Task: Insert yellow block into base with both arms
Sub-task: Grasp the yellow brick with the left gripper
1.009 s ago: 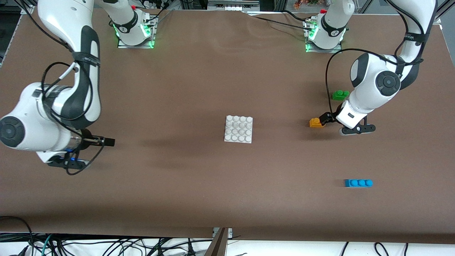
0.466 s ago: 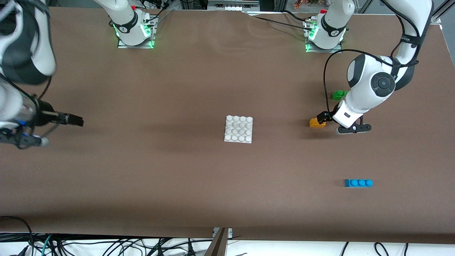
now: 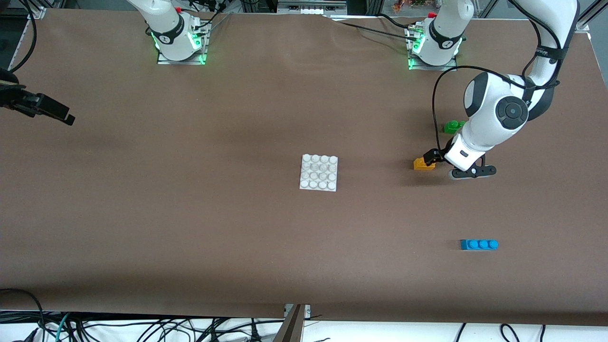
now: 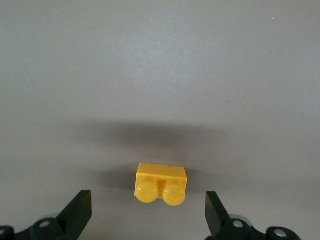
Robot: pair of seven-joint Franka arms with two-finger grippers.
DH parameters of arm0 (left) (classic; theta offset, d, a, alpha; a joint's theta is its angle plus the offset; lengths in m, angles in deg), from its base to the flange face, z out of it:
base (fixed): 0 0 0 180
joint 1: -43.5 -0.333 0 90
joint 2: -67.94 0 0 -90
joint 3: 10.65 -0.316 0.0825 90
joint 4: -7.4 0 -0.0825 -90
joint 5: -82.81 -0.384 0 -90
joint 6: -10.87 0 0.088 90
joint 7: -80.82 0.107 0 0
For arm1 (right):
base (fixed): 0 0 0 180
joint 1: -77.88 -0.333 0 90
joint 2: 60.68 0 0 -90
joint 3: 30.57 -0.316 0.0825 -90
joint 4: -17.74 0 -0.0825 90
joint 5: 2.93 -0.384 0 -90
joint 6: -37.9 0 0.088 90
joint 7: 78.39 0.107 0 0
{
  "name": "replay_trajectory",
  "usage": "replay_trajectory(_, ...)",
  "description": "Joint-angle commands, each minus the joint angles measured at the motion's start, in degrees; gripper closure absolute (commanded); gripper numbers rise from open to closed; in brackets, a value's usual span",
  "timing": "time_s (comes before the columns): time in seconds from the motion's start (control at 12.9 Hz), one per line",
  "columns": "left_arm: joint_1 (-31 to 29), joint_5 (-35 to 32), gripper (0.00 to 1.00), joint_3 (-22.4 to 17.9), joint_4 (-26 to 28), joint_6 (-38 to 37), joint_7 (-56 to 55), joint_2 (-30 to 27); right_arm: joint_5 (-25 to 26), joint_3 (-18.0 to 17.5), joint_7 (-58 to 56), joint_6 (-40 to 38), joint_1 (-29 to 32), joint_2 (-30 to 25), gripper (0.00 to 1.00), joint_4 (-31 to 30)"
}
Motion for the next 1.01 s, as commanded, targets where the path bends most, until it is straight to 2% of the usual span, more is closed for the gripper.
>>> replay_trajectory(0.0, 0.0, 1.1, 0.0, 0.1, 1.0, 1.2, 1.0, 0.7, 1.1, -1.3, 1.0, 4.0, 0.4, 0.3, 0.0, -2.6)
replay_trajectory(0.47, 2.1, 1.0, 0.0, 0.1, 1.3, 8.0, 1.0, 6.9, 1.4, -1.4, 0.7, 3.7, 0.1, 0.4, 0.0, -2.7)
replay_trajectory(0.93, 2.1, 0.3, 0.0, -0.2, 1.3, 8.1, 1.2, 8.4, 1.3, -1.3, 0.8, 3.6, 0.1, 0.5, 0.0, -2.6)
